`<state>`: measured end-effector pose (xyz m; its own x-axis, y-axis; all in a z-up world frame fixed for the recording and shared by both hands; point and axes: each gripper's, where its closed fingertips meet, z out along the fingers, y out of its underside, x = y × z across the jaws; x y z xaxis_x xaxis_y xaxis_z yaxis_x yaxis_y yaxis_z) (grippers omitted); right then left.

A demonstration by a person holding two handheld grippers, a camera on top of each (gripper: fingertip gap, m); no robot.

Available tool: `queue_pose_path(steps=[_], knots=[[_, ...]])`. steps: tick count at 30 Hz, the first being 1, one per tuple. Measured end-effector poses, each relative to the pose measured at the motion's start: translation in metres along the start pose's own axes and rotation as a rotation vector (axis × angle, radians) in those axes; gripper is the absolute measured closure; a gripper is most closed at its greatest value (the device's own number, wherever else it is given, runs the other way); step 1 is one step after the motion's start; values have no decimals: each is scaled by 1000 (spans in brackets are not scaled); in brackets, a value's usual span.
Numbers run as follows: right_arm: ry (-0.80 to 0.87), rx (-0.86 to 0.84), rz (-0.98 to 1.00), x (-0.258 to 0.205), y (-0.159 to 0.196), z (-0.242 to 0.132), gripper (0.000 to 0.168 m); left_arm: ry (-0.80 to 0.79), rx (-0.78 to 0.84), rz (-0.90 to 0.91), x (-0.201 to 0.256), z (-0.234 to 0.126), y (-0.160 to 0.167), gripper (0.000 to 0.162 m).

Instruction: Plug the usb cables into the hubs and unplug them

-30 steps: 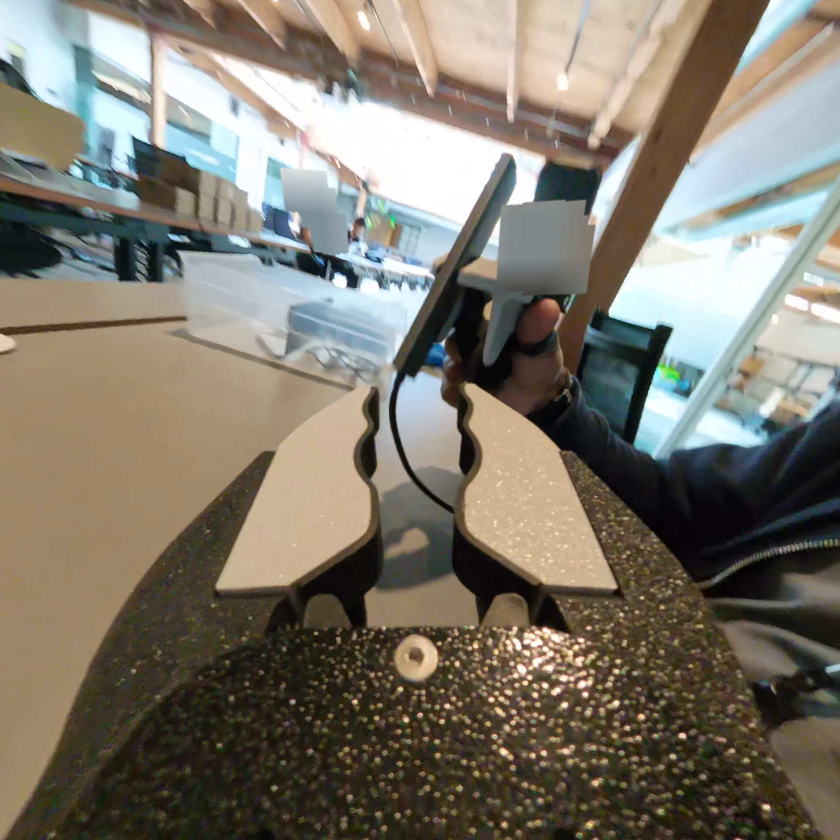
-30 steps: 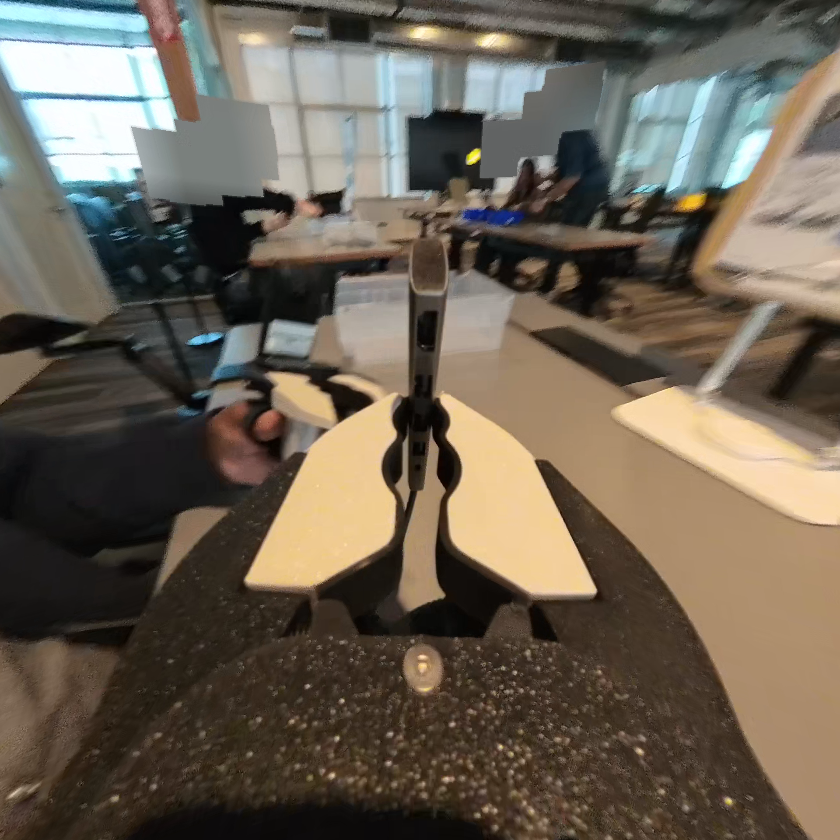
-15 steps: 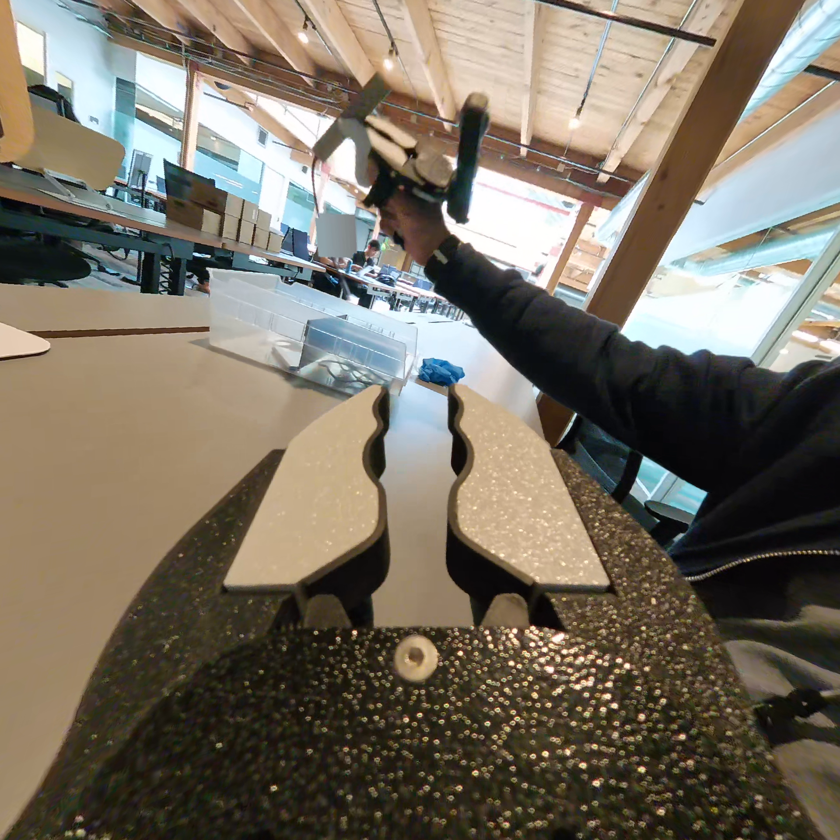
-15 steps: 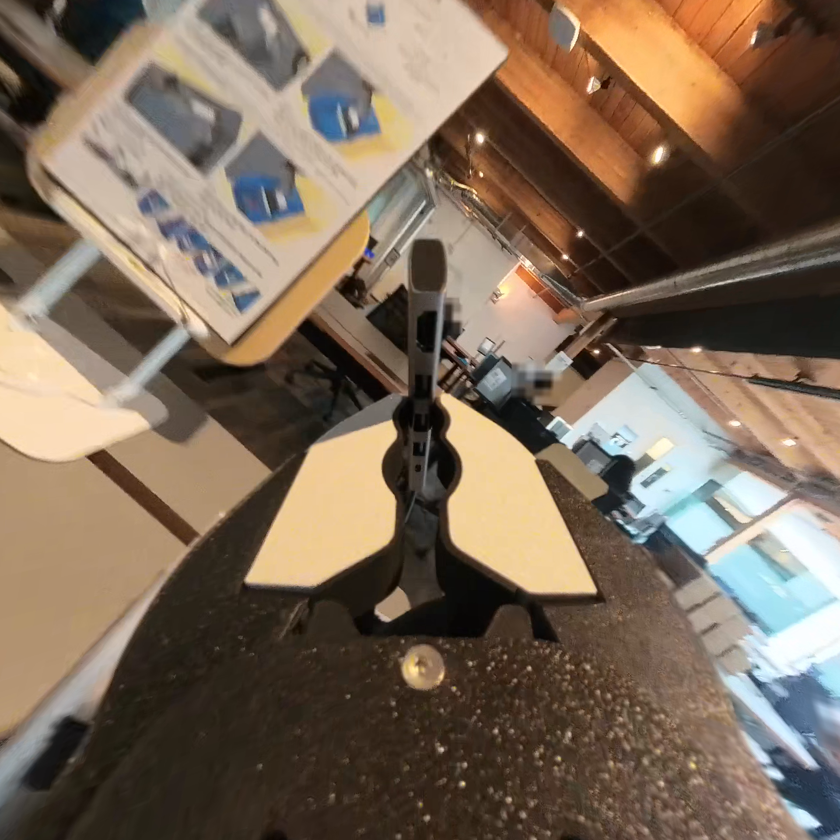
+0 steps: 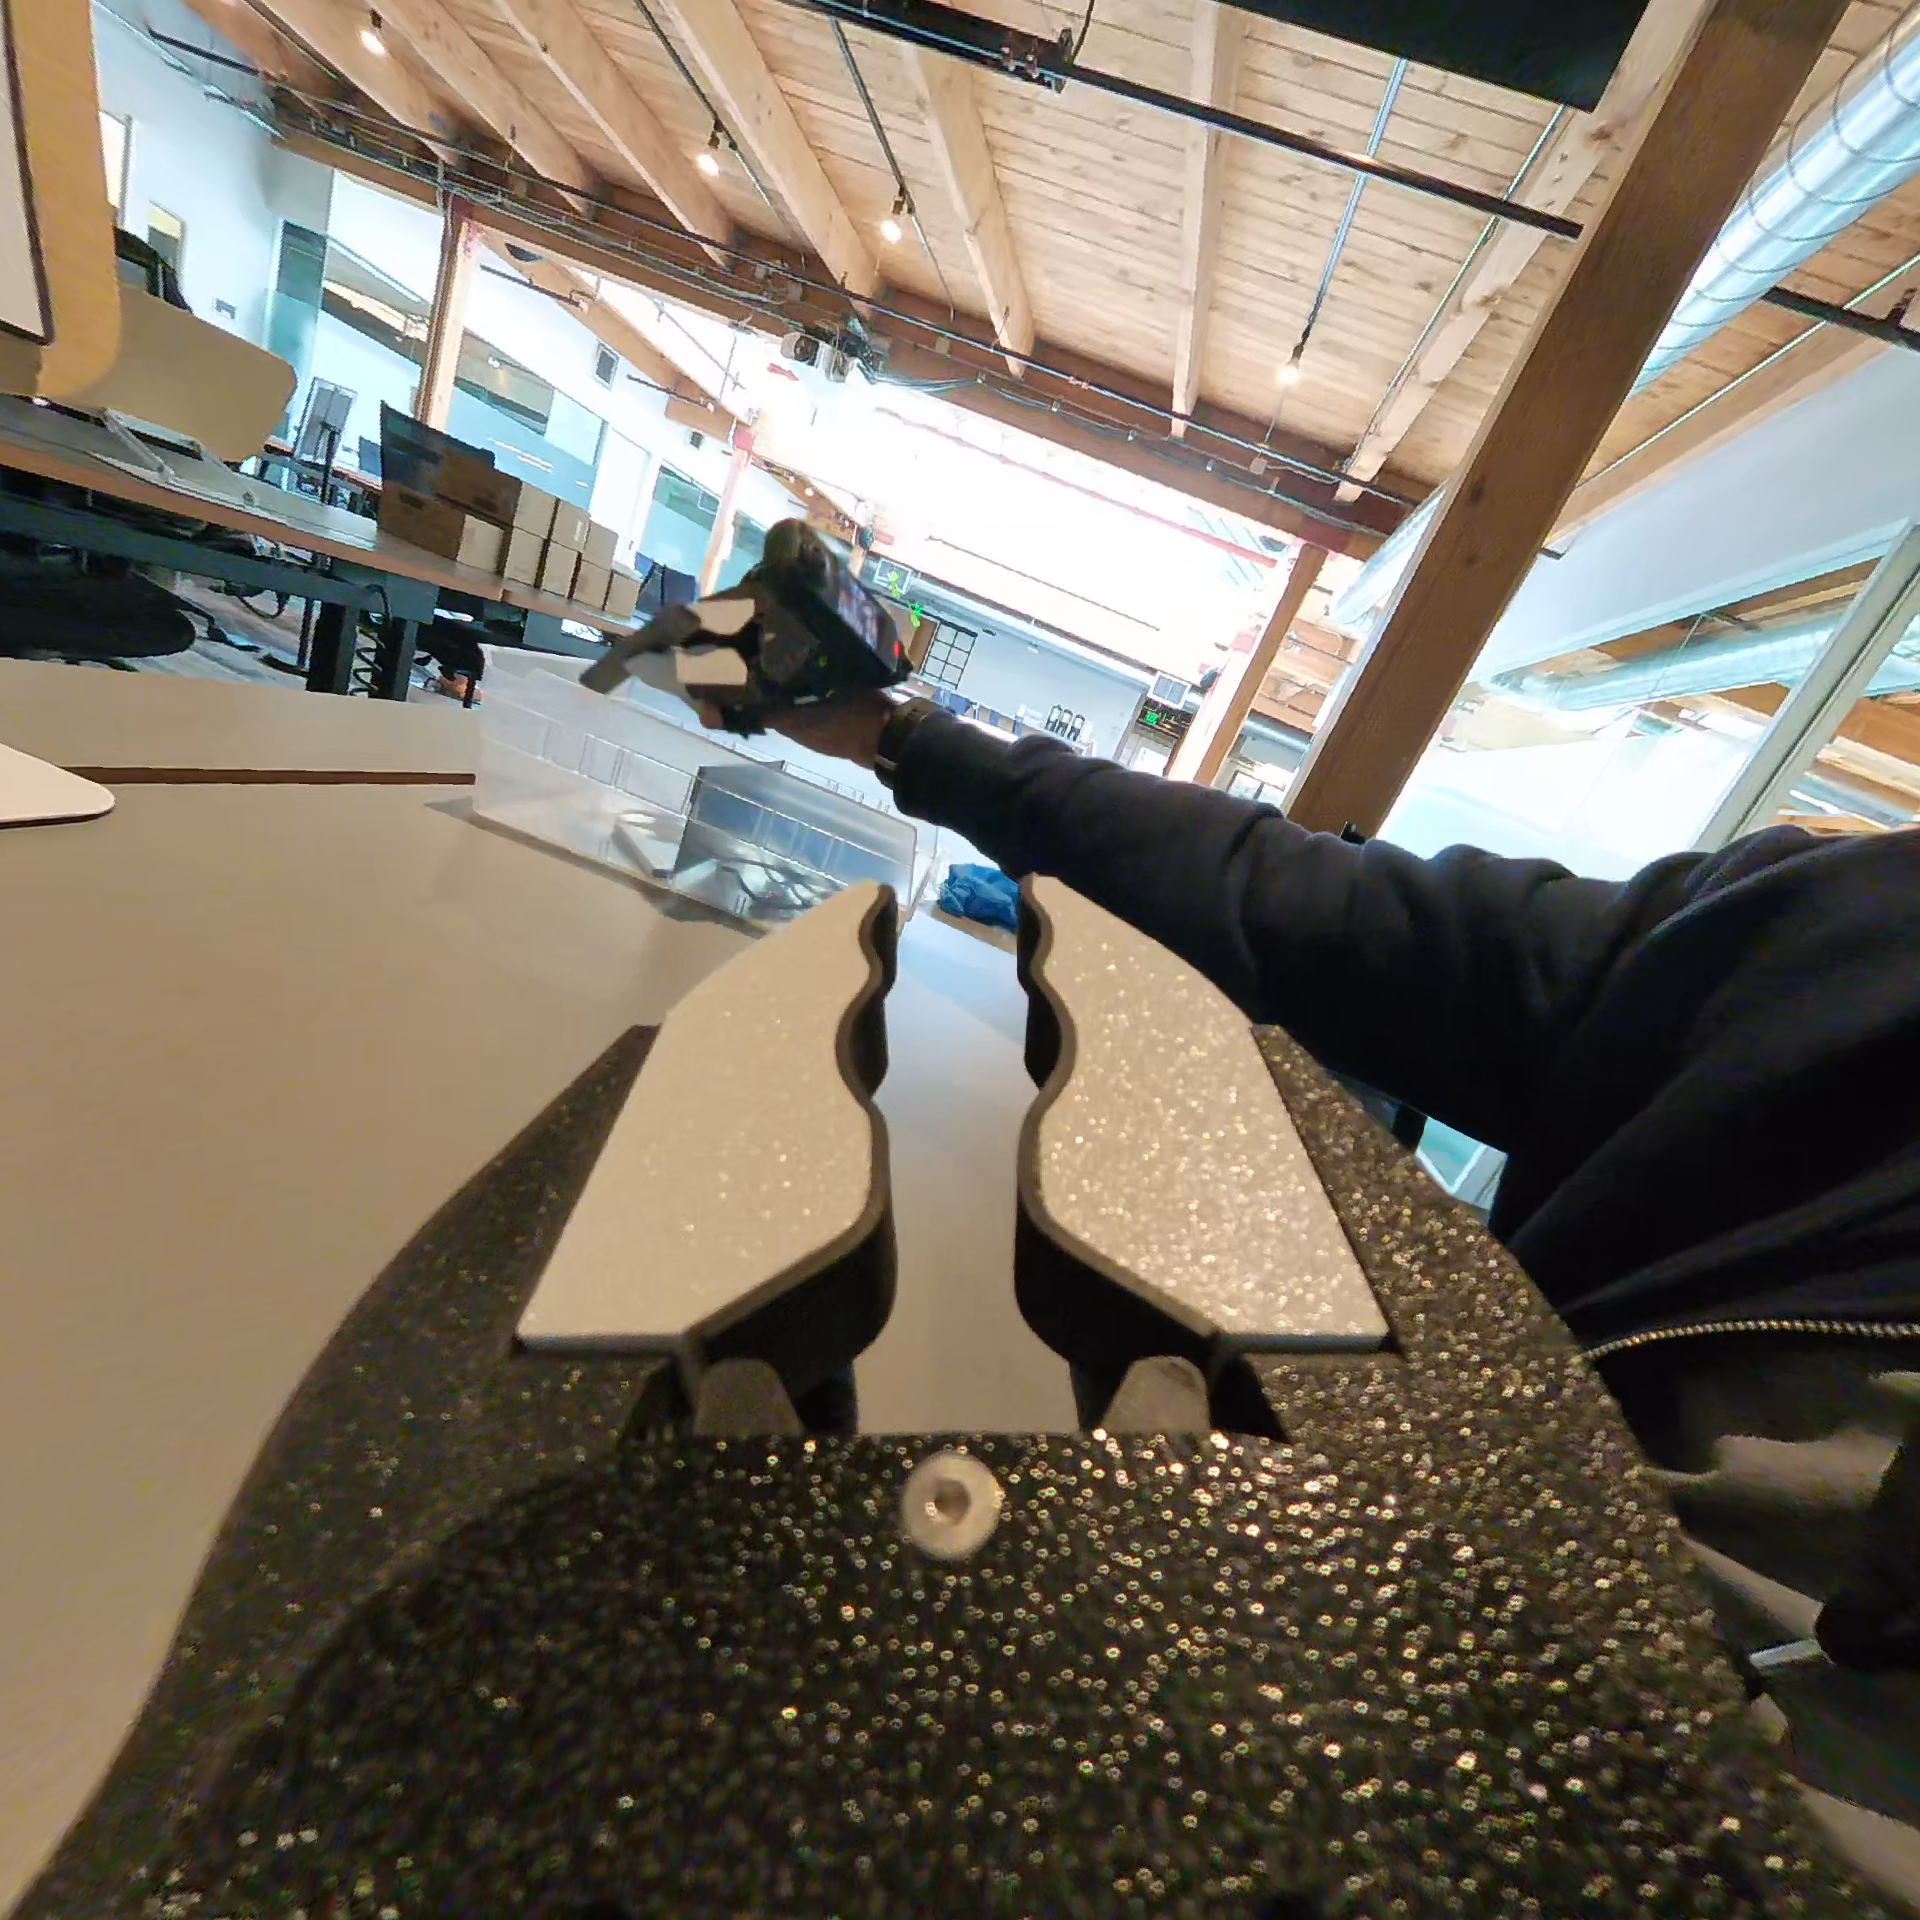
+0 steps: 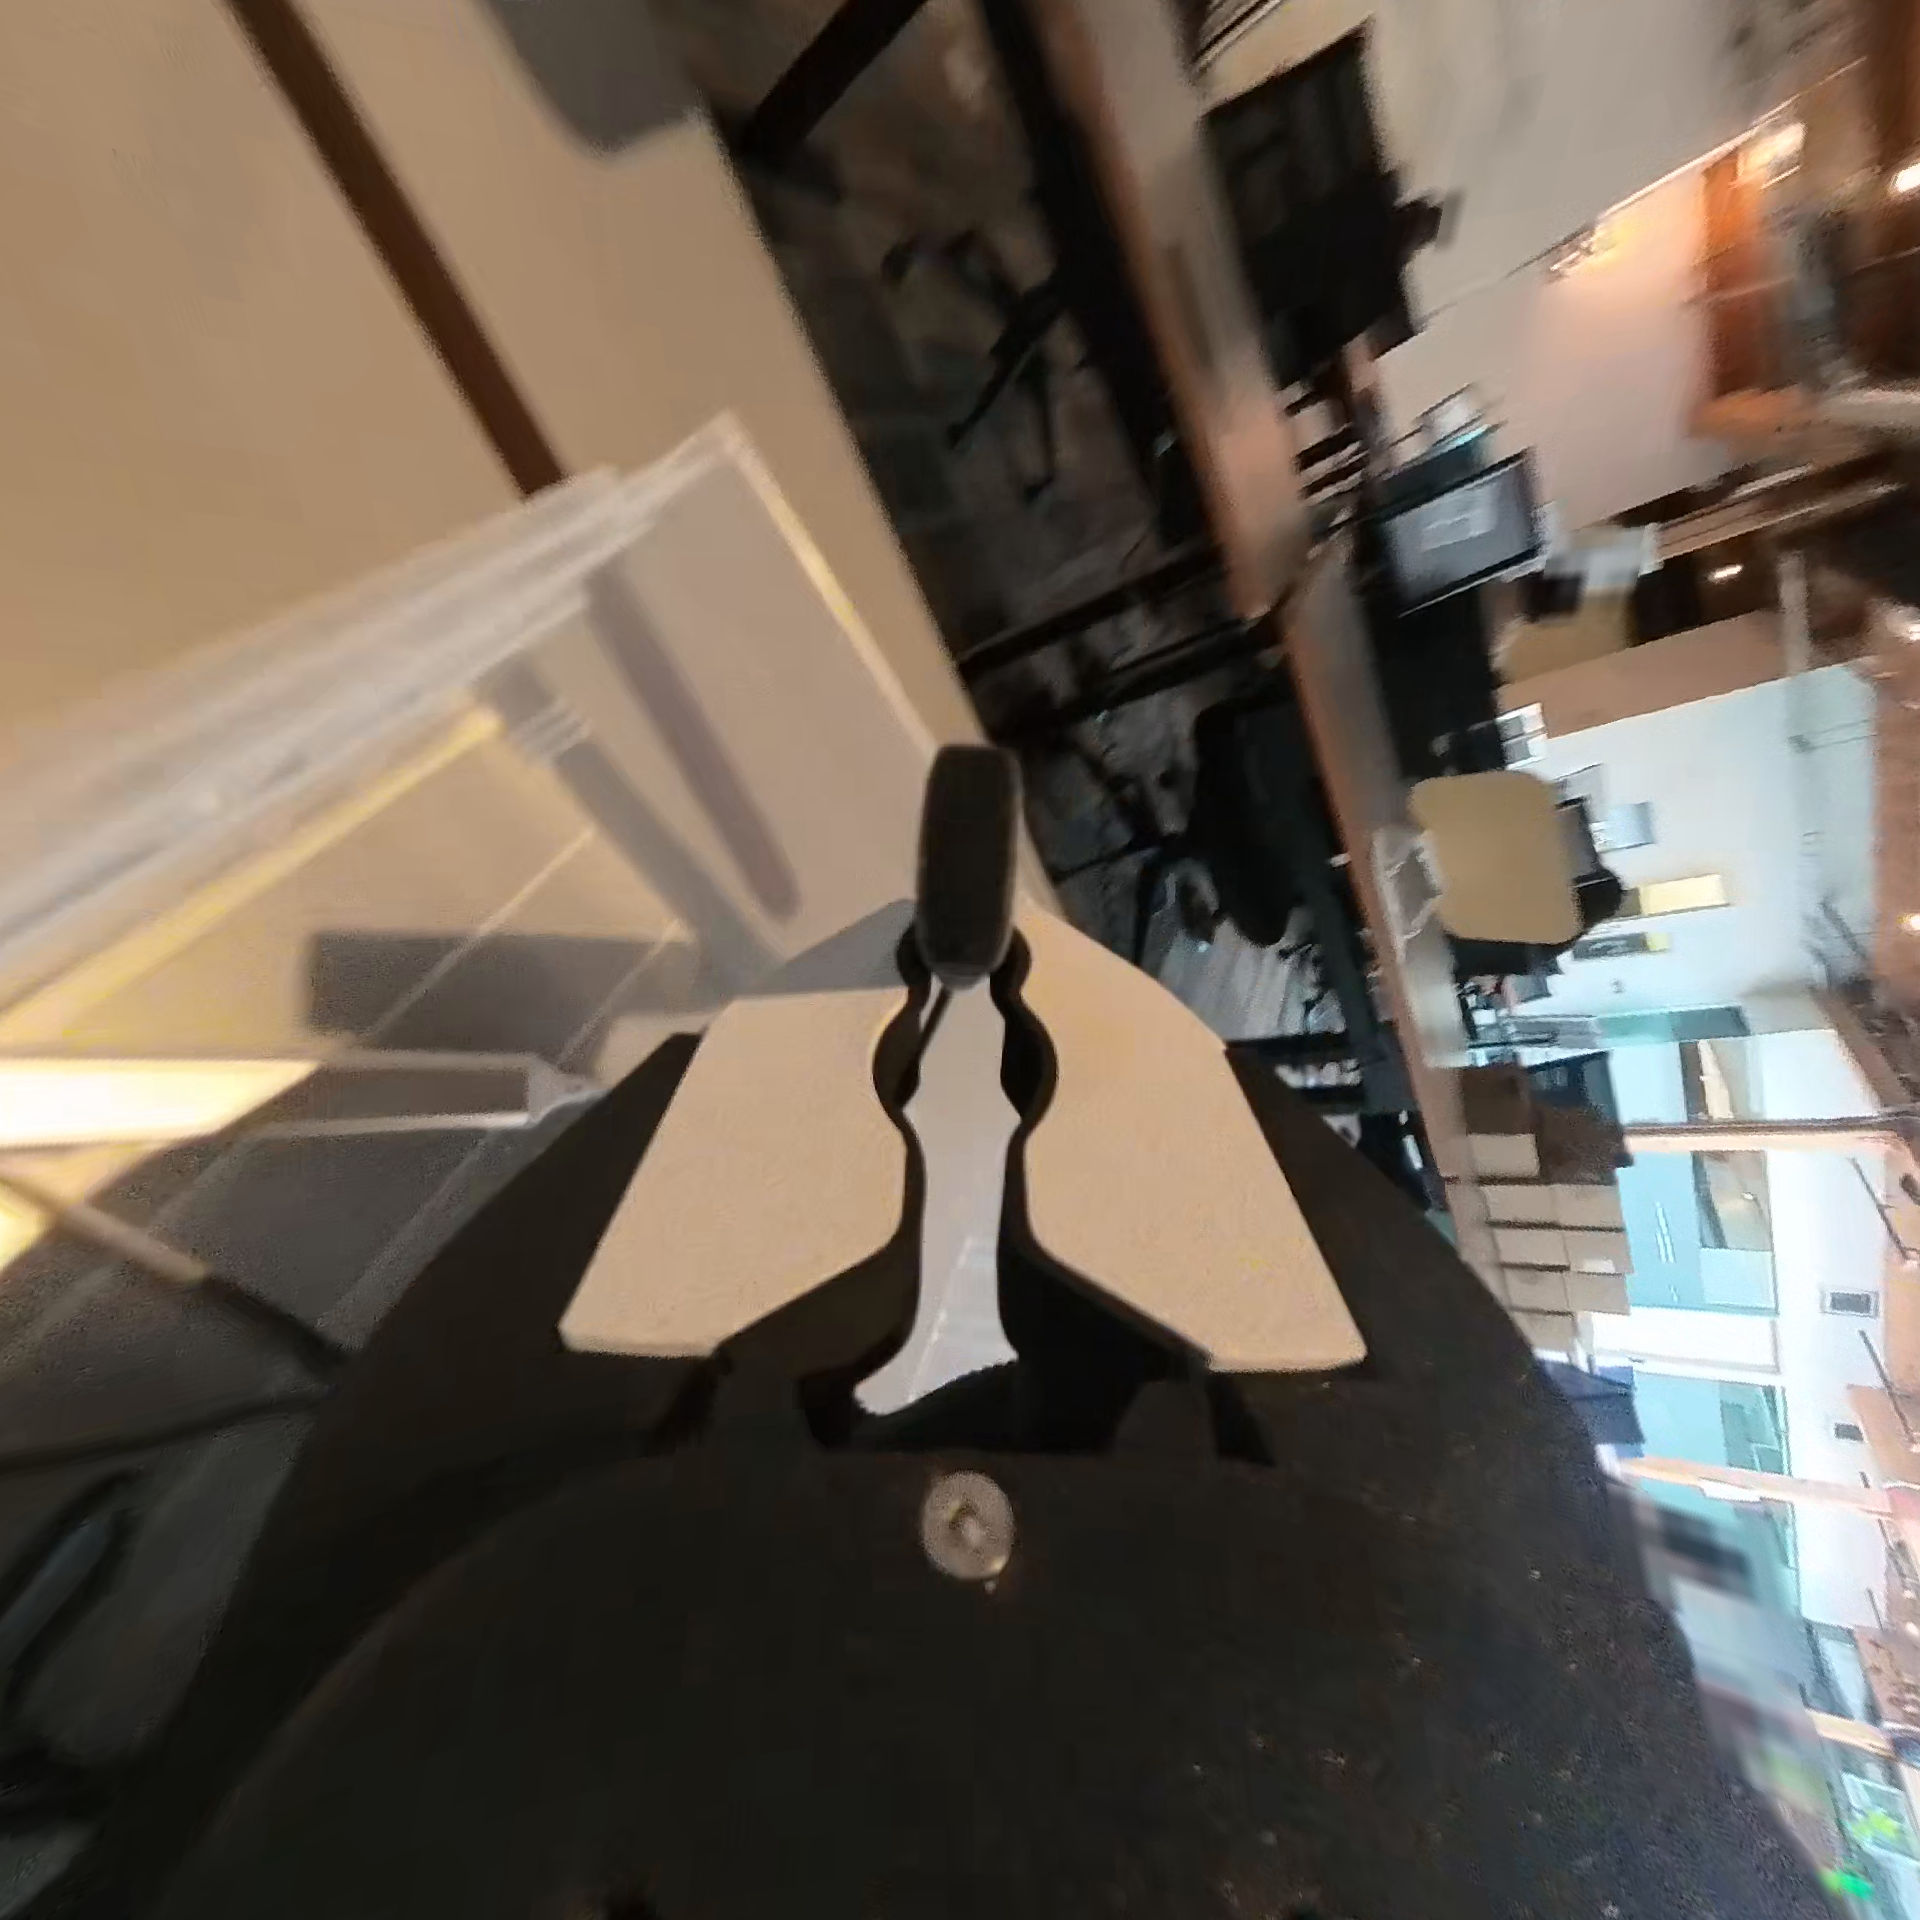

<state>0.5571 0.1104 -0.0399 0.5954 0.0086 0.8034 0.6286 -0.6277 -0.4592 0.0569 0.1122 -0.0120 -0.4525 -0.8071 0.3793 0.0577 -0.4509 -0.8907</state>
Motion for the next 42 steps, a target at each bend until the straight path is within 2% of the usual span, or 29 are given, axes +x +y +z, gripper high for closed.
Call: queue_pose_path(steps=[7,11,14,22,26,30,36,38,42], knots=[[-196,-243,-185,-26,21,1,148,-13,27,-7,-3,-3,-5,141],[-226,-373,-288,-31,30,-1,137,-23,34,-5,-4,-5,-6,141],[-219,-405,-251,-27,29,-2,128,-27,39,-5,-5,-6,-7,142],[-166,-384,-224,-6,22,-18,120,-21,36,-7,-4,-6,-6,142],[-47,-280,-81,8,-8,-43,121,-37,44,-2,-6,-7,-8,142],[39,-150,135,2,-51,-89,128,-57,33,1,-9,-6,-5,142],[42,31,384,-49,-119,-149,144,-118,-15,74,-15,1,2,141],[32,64,419,-70,-136,-158,149,-156,-37,117,-18,3,5,141],[58,9,442,-104,-145,-159,151,-274,-98,225,-31,2,11,141]])
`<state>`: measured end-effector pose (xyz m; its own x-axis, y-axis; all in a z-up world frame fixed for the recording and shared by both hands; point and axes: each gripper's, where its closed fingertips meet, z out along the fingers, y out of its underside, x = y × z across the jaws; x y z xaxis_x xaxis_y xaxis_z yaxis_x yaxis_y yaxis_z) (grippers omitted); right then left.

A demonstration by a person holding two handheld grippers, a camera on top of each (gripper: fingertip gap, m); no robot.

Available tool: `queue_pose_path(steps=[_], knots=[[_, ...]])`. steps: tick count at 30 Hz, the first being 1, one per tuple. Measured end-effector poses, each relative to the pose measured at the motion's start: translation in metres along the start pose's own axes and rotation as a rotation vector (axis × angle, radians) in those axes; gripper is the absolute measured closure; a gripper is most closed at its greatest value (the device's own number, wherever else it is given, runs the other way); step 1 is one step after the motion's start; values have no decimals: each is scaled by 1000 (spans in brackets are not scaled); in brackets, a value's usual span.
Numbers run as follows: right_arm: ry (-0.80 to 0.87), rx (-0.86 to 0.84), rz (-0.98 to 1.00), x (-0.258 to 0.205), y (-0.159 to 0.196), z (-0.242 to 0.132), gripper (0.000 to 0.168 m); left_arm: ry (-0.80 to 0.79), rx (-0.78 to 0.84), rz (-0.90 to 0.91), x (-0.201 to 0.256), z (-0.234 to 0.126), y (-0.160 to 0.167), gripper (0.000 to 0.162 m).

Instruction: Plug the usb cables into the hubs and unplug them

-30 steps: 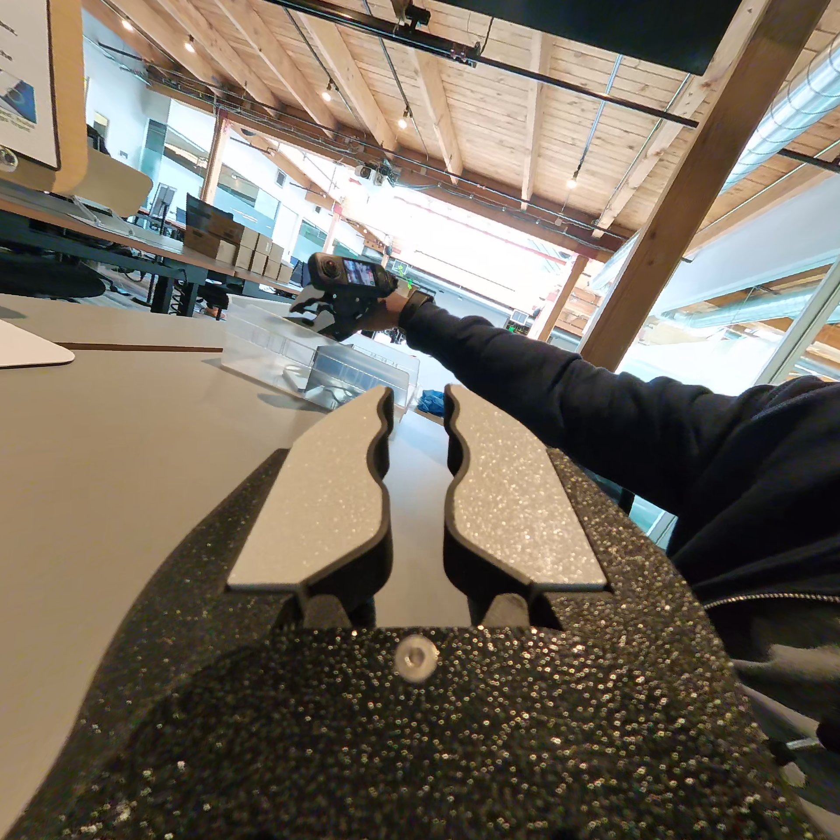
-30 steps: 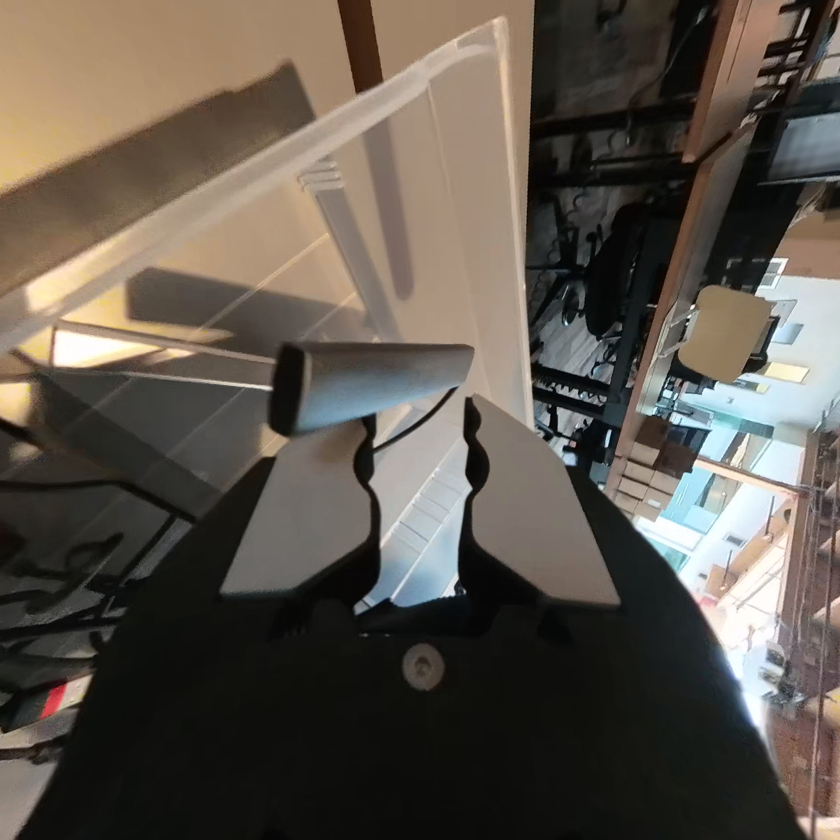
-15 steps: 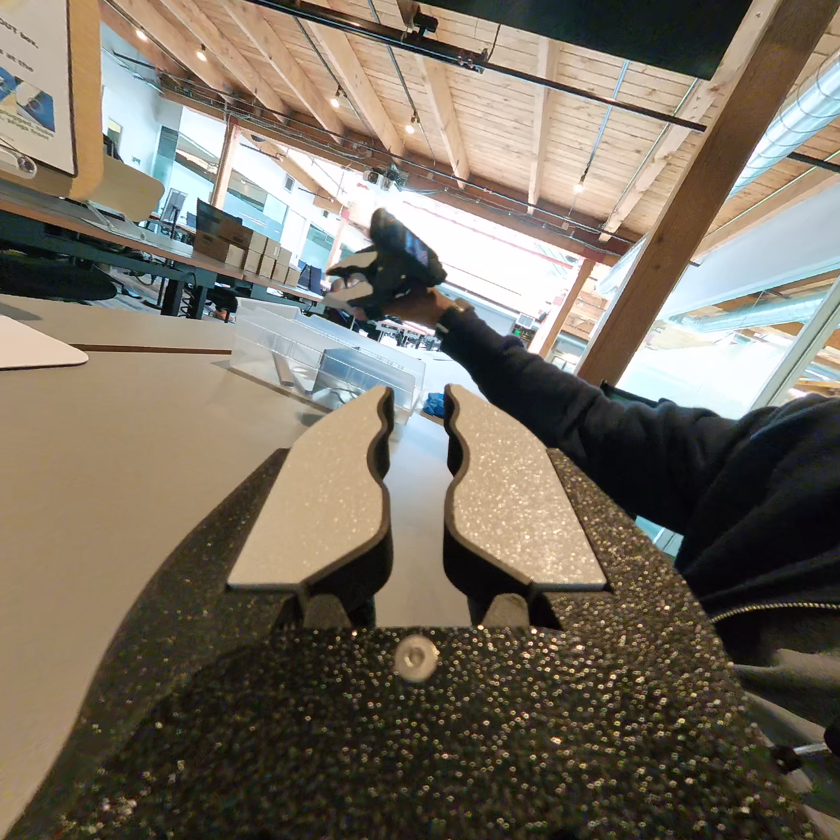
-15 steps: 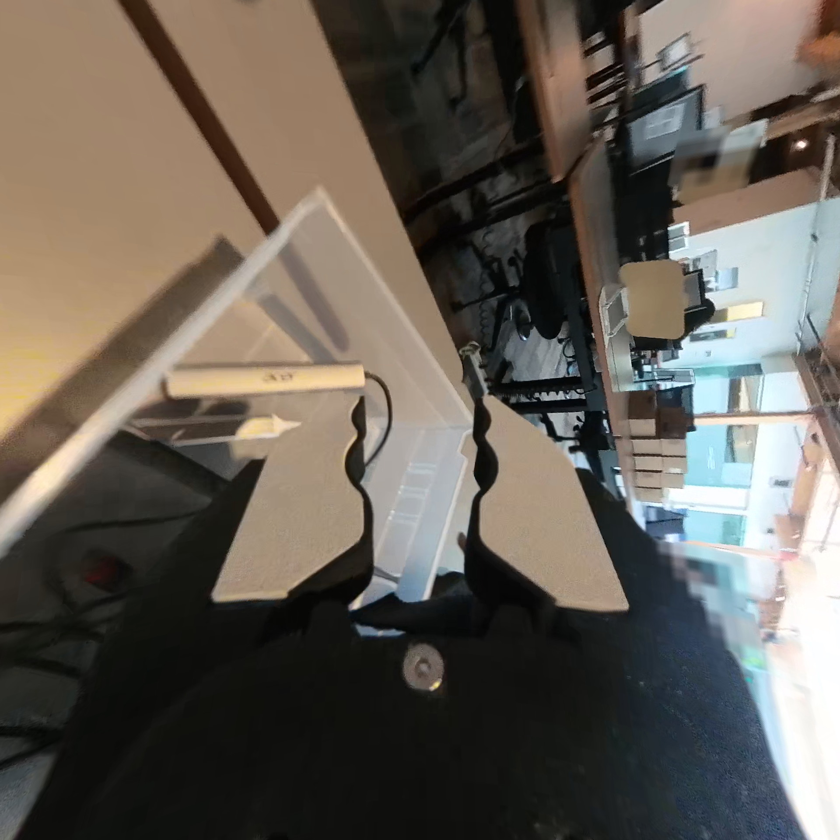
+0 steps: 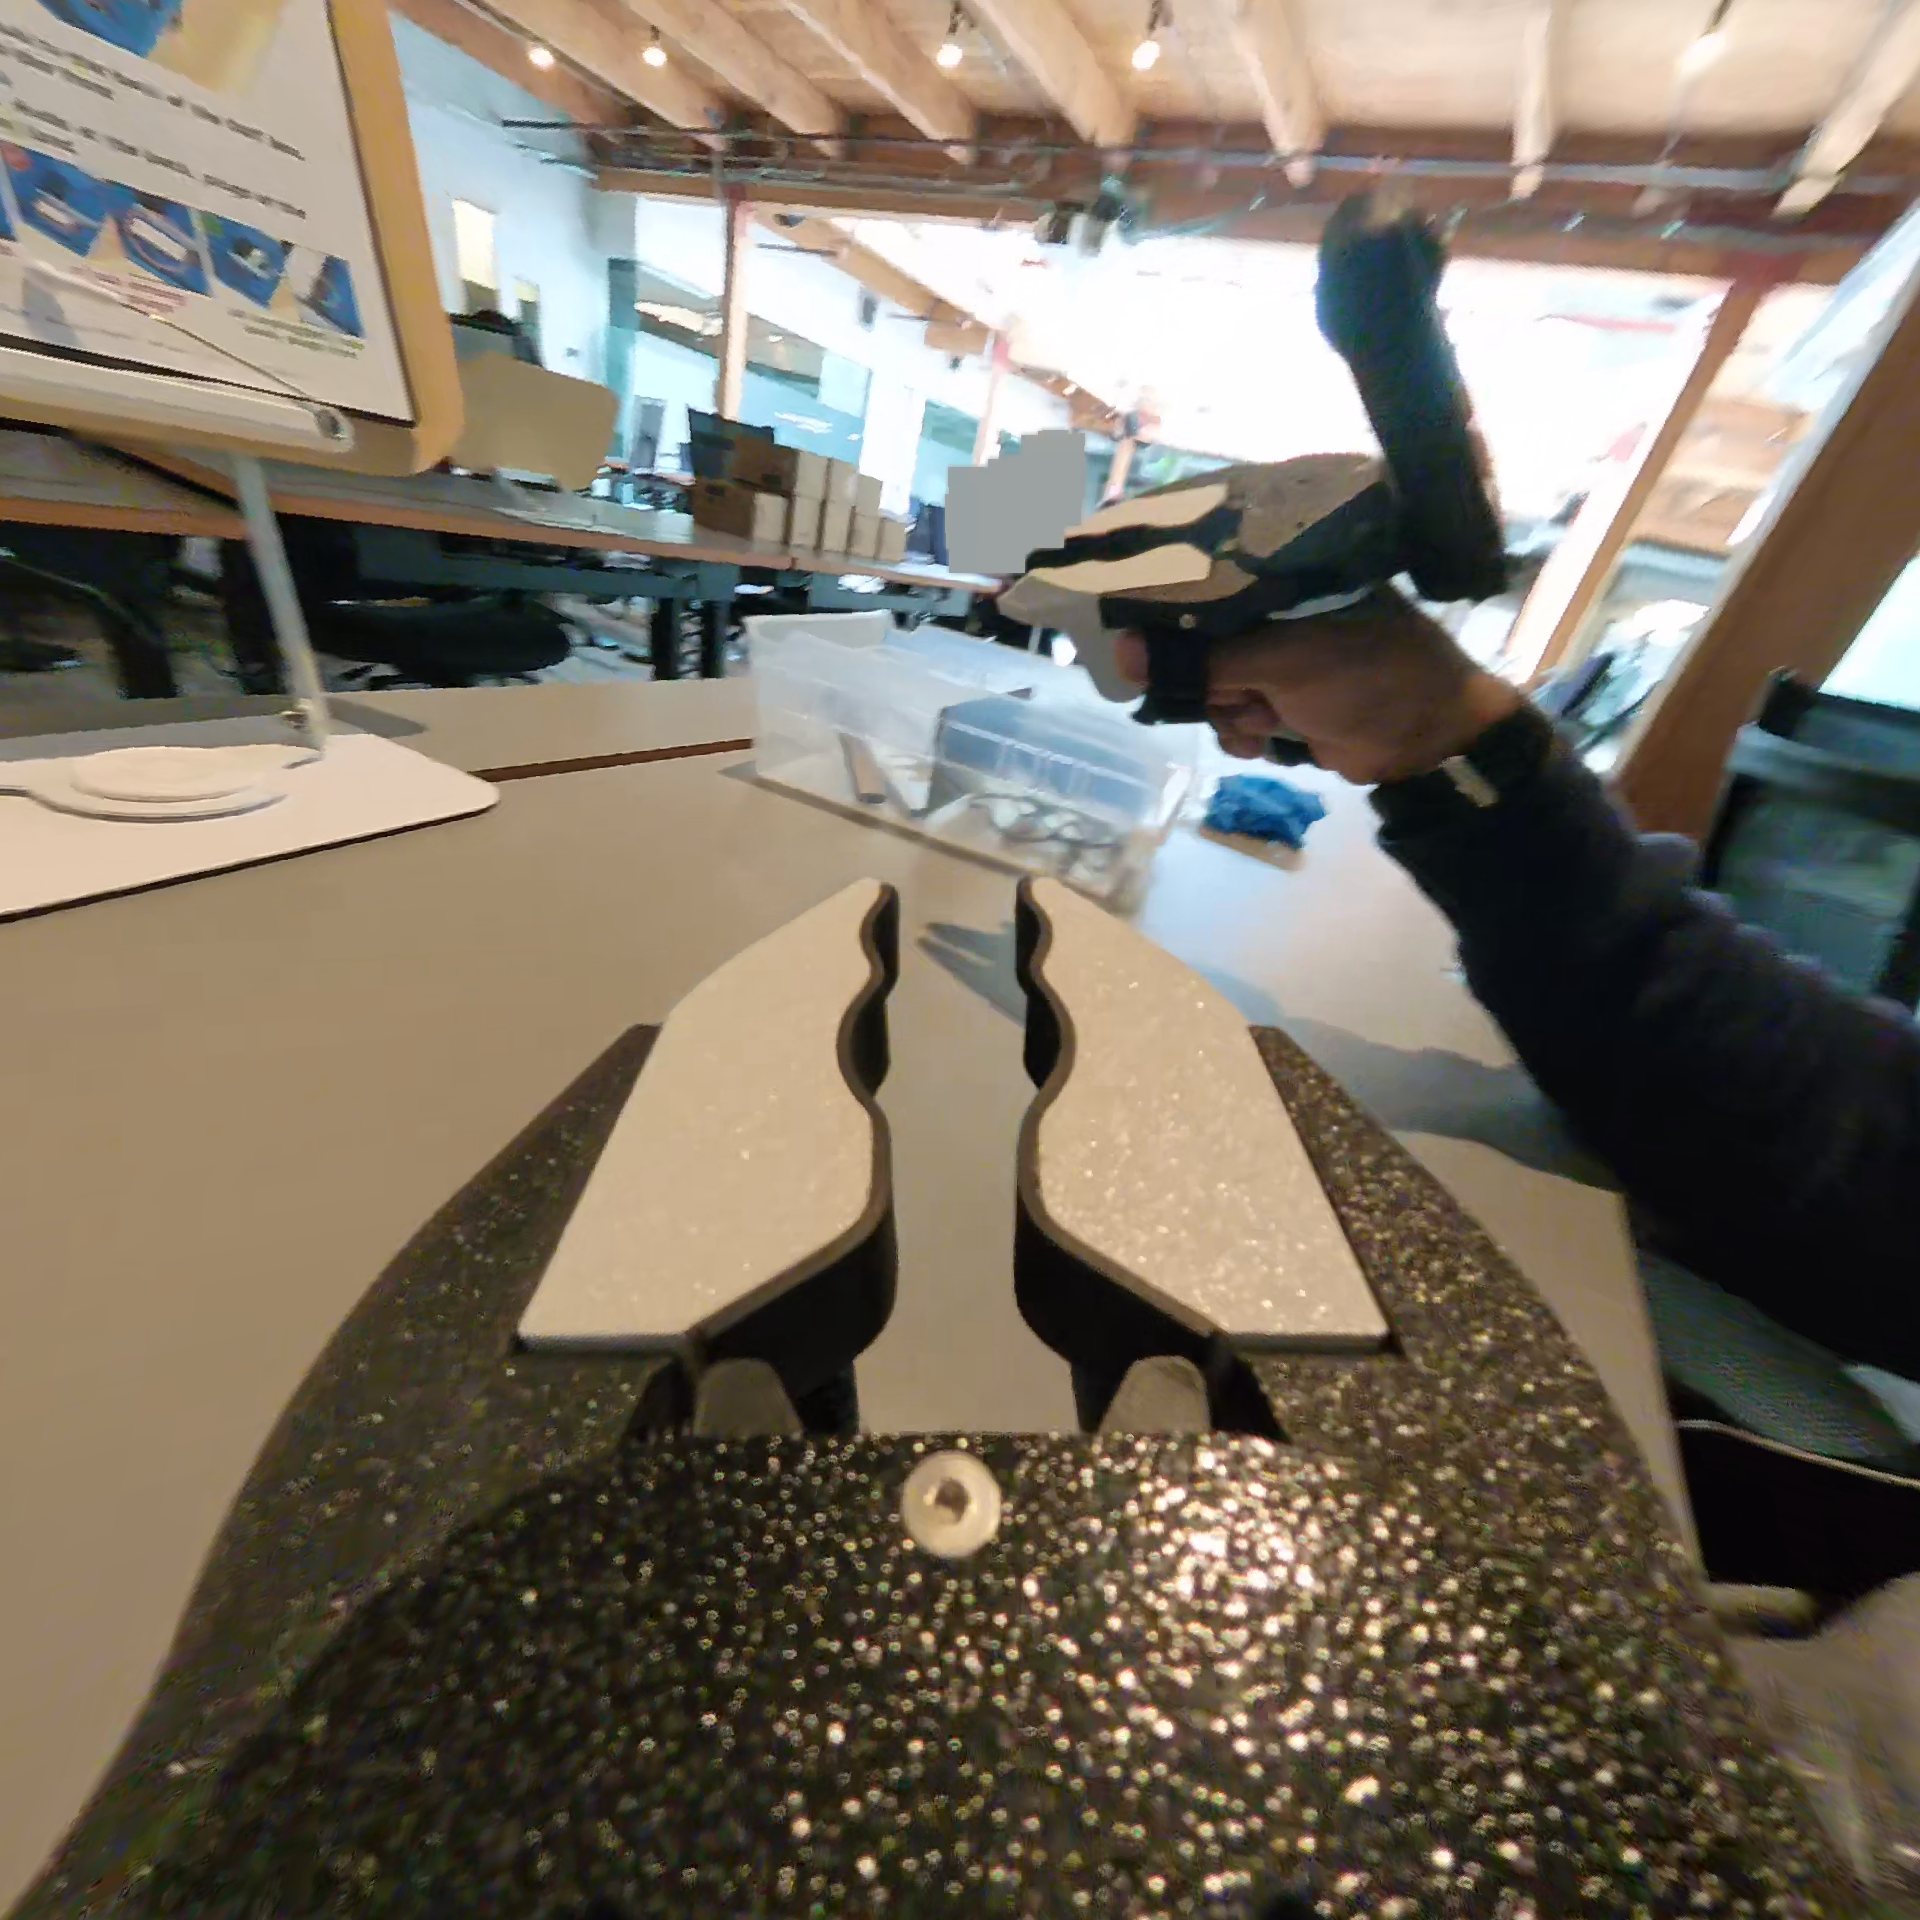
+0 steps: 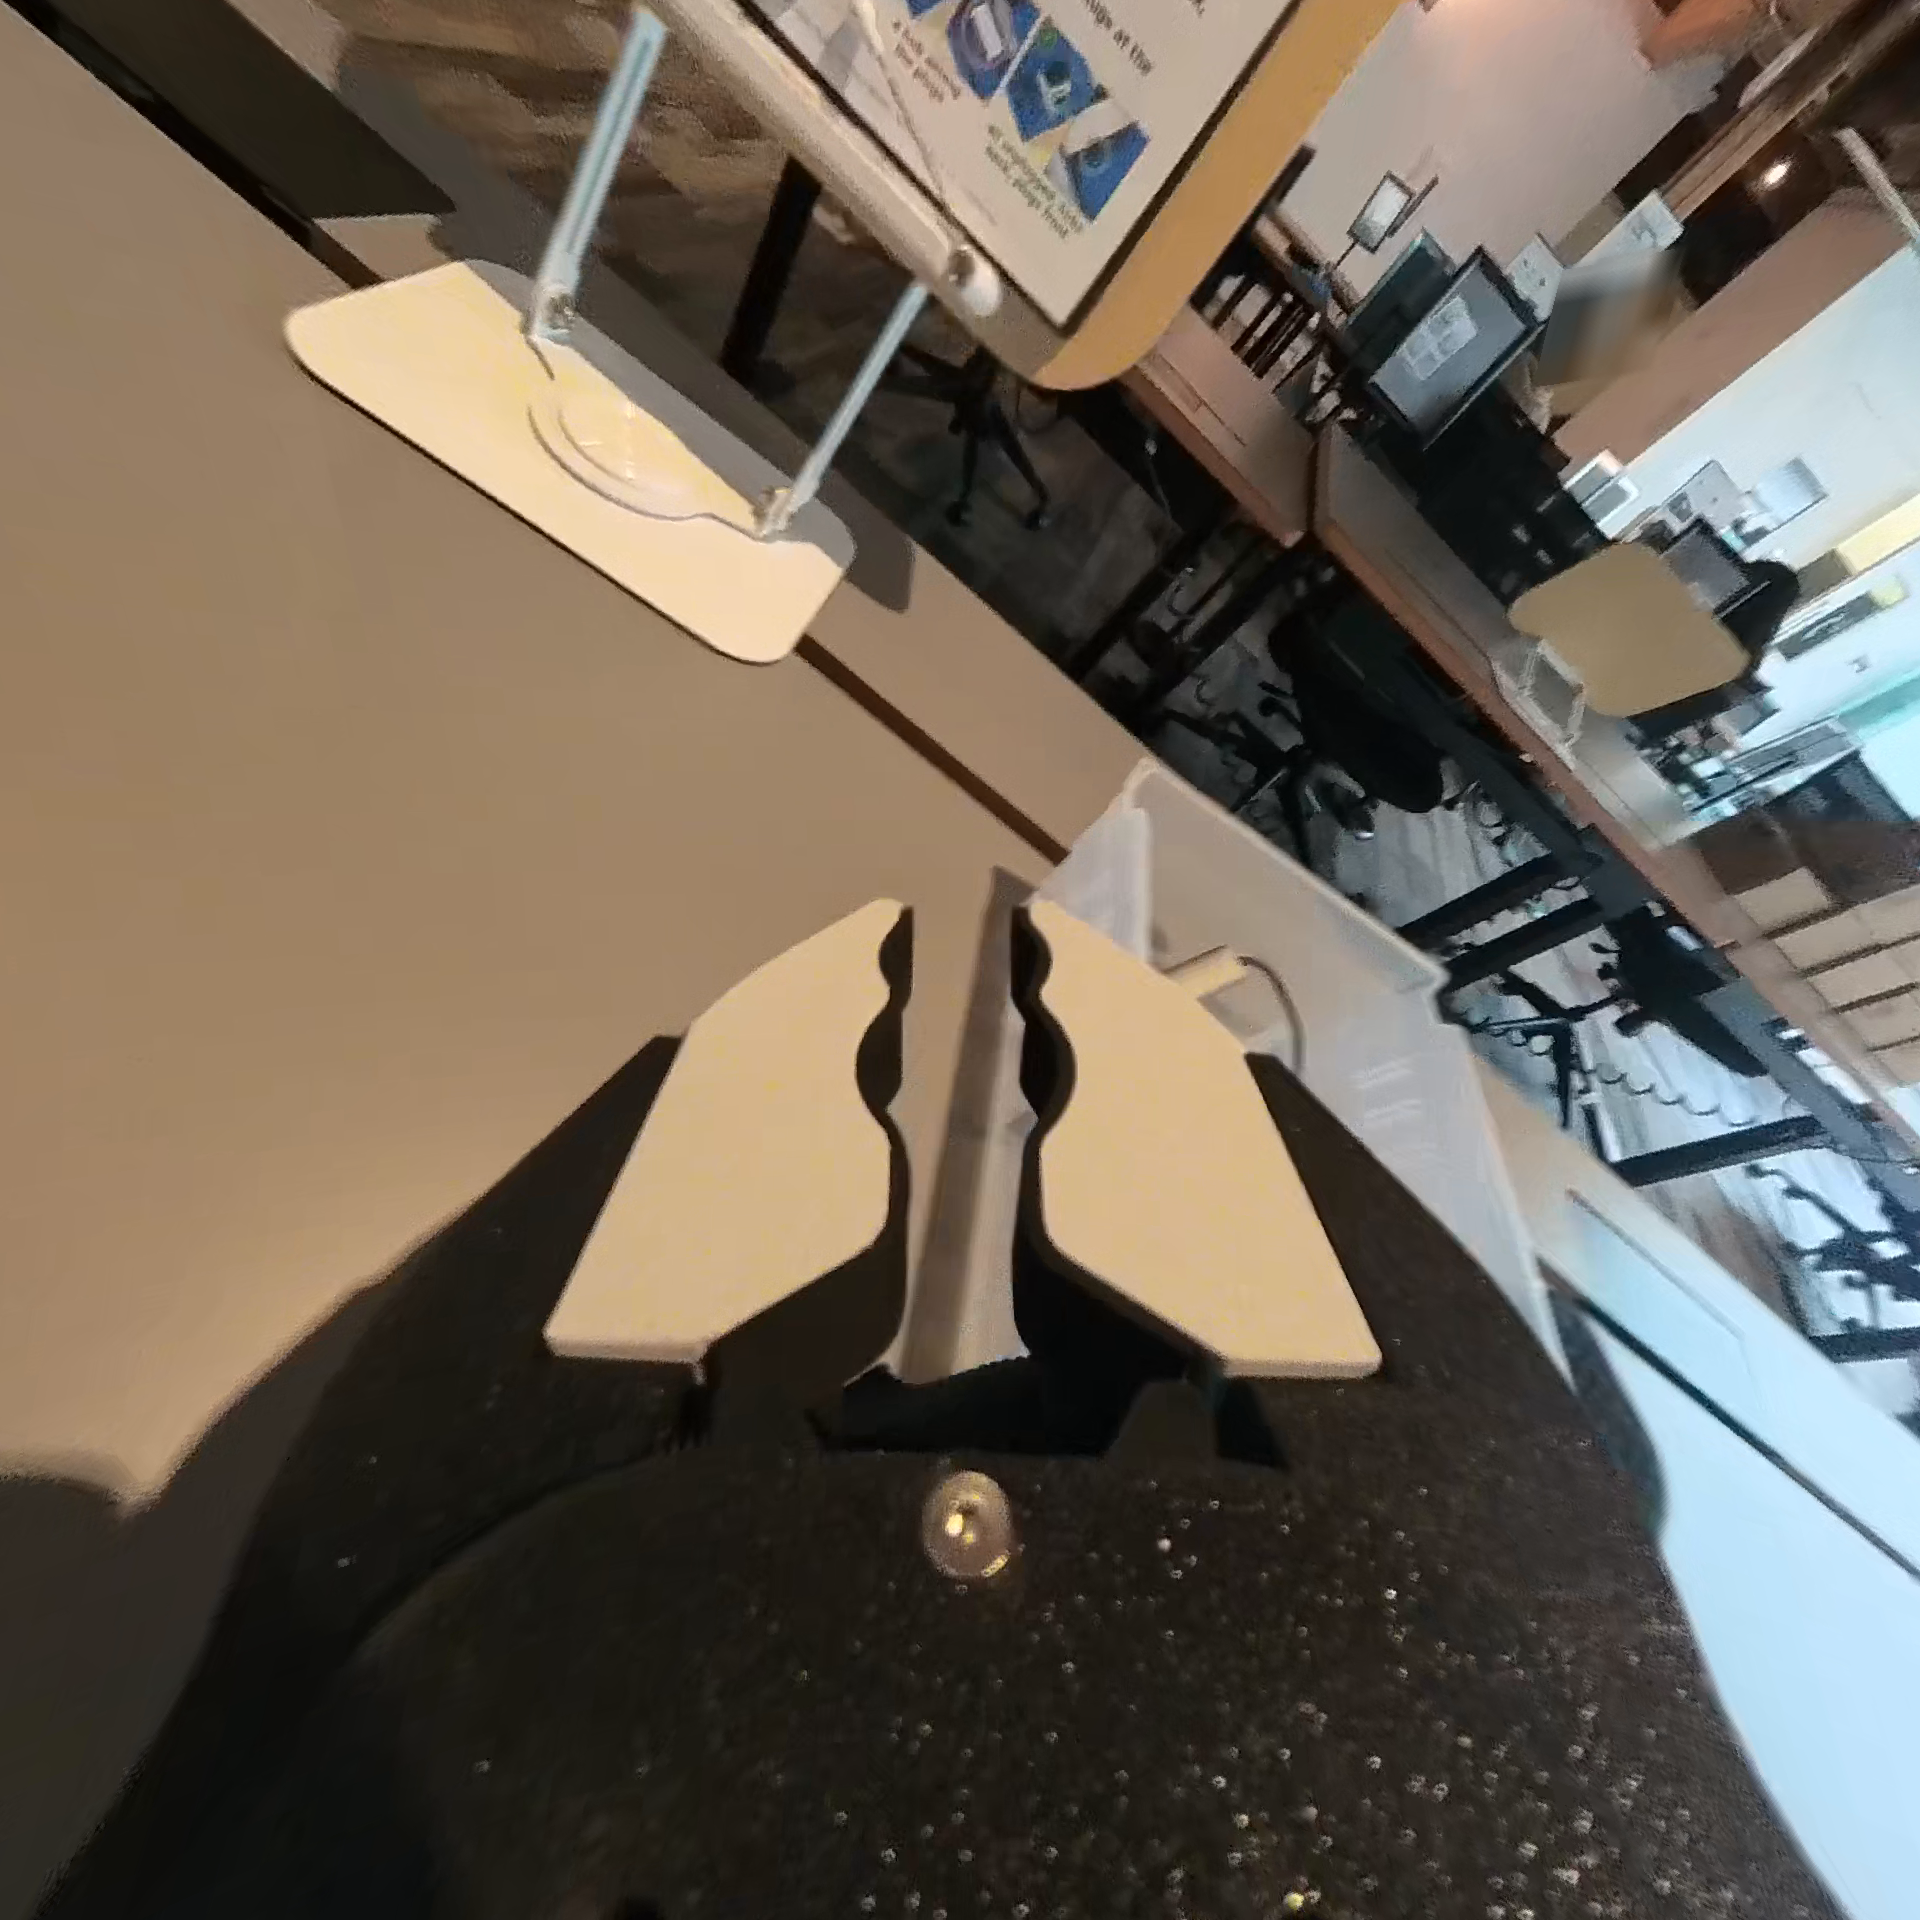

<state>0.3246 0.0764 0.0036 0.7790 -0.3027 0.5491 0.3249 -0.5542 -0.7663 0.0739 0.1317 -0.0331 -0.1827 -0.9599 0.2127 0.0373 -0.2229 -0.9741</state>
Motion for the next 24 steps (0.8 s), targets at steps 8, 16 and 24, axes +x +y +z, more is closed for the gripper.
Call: queue_pose_path(steps=[8,16,24], knots=[[-93,-24,110,-70,13,8,151,-103,-39,141,-5,6,4,136],[-9,-14,118,-82,15,23,152,-85,132,418,30,7,-23,136],[45,-40,60,-87,23,30,153,12,285,724,97,20,-28,136]])
